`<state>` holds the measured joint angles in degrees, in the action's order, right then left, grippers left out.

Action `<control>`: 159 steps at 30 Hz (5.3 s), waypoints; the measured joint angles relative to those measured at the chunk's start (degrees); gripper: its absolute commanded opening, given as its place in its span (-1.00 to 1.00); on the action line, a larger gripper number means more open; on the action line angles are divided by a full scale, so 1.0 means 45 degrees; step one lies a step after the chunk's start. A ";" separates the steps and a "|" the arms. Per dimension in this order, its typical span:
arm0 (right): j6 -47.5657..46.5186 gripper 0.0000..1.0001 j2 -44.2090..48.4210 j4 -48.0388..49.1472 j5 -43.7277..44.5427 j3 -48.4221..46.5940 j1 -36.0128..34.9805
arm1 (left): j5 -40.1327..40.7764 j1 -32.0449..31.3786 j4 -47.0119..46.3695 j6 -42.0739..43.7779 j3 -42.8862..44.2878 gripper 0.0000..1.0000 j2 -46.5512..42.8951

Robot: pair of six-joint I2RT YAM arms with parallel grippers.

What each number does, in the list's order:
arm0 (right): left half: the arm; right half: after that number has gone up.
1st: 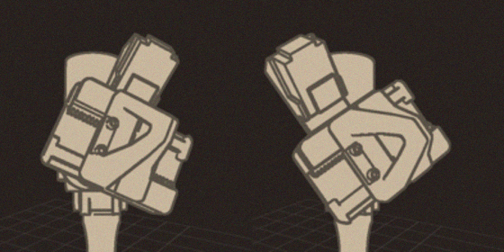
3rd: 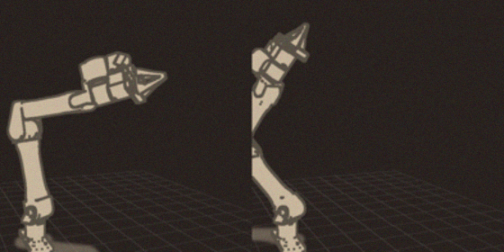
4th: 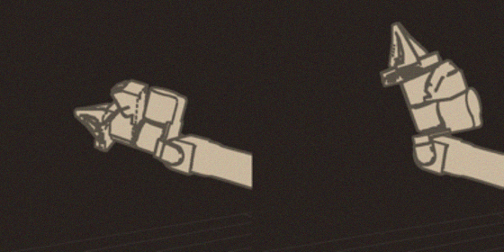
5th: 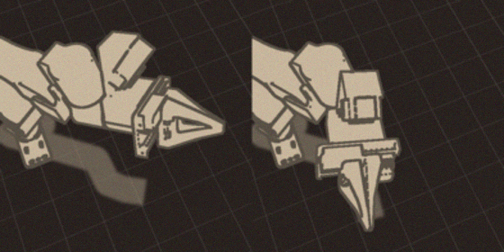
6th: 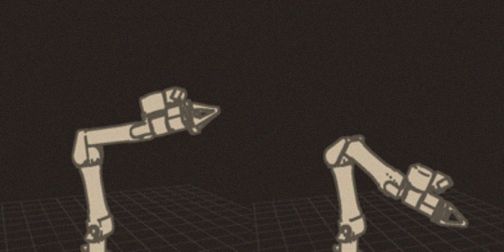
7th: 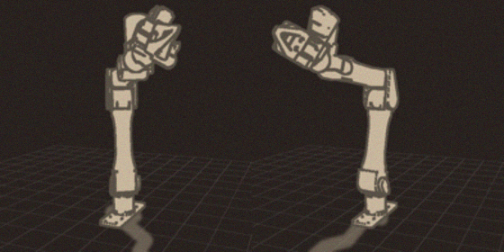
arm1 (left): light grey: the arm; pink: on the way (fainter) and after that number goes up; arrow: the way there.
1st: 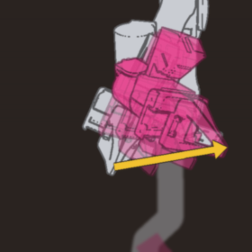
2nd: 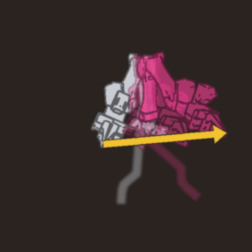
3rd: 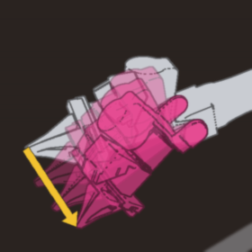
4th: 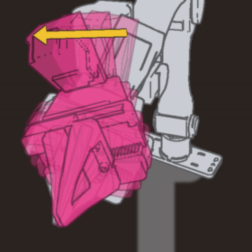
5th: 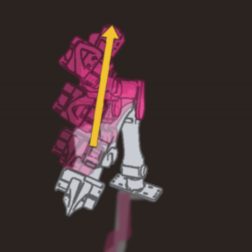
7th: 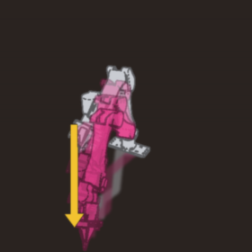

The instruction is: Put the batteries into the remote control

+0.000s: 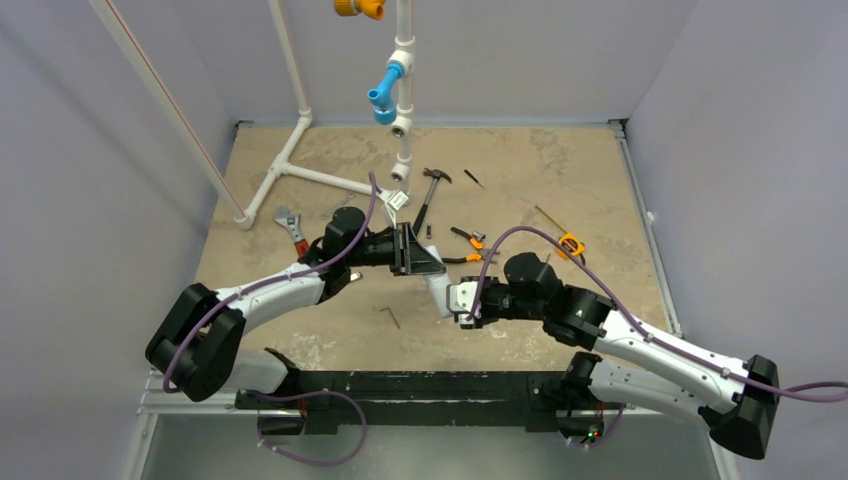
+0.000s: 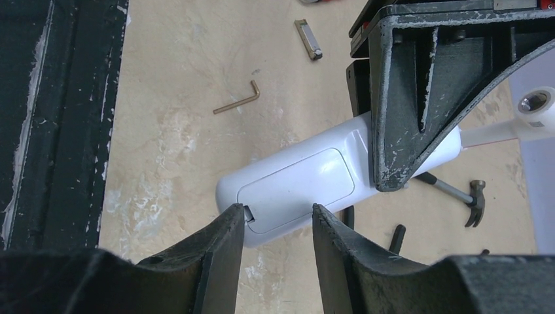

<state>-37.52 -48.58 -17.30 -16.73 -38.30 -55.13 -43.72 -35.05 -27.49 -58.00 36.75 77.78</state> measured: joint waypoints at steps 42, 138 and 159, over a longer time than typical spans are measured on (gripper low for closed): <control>0.0005 -0.11 0.0831 0.0117 0.0821 0.0257 -0.0165 | -0.0073 0.0010 -0.0811 -0.0325 -0.0005 -1.00 0.0670; 1.2570 0.08 -0.2720 -0.2511 0.4488 -0.2123 -0.0636 | 0.0165 -0.0053 -0.0092 -0.0525 -0.0189 -1.00 0.1190; 1.2512 -0.26 -0.3133 -0.2288 0.4464 -0.2123 -0.0748 | 0.0233 -0.0053 -0.0053 -0.0389 -0.0189 -1.00 0.1190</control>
<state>18.79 -62.67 -27.59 3.36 -47.86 -58.50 -42.68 -35.29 -27.73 -59.75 35.90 83.13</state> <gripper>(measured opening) 0.387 0.259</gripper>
